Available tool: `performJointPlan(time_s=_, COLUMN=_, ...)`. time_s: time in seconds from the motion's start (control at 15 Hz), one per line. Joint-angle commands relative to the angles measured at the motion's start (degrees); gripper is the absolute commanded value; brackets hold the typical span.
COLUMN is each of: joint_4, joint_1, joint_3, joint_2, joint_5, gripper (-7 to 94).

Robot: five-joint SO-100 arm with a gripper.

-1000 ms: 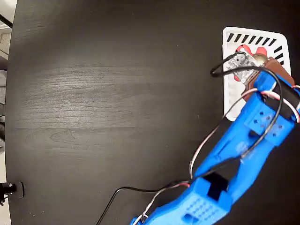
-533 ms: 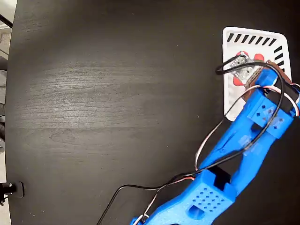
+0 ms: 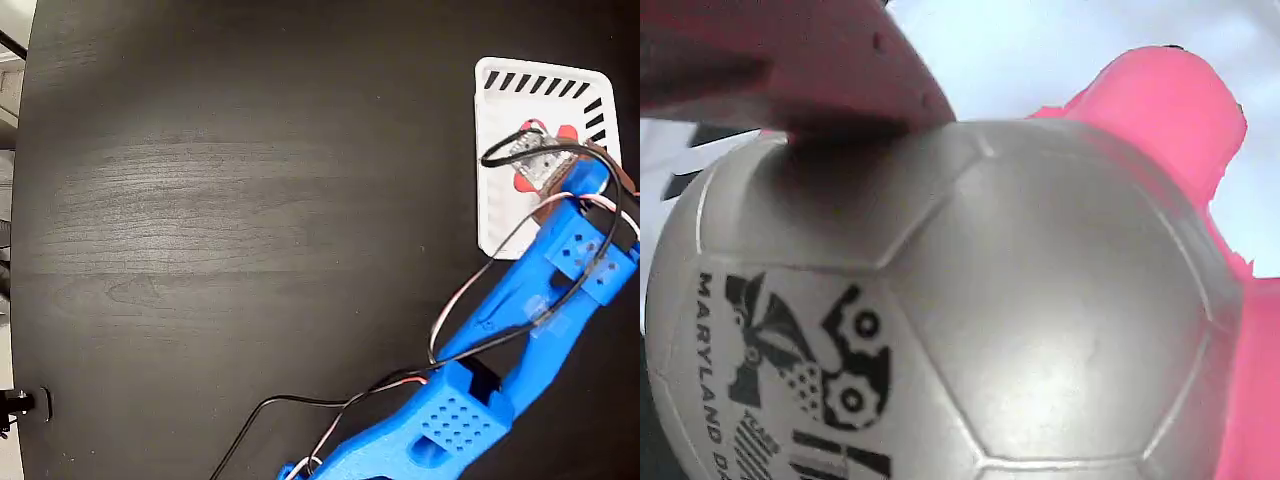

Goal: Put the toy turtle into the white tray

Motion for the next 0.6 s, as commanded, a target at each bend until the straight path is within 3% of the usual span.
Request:
performJointPlan(time_s=0.0, joint_4=0.09, joint_1=0.35, joint_3=-2.99, joint_2=2.9, joint_5=-0.18, gripper=32)
performJointPlan(time_s=0.13, joint_4=0.44, joint_1=0.26, joint_3=-2.99, joint_2=2.81, joint_5=-0.44, gripper=56)
performJointPlan(time_s=0.53, joint_4=0.62, joint_1=0.09, joint_3=-2.72, joint_2=2.72, joint_5=-0.53, gripper=58)
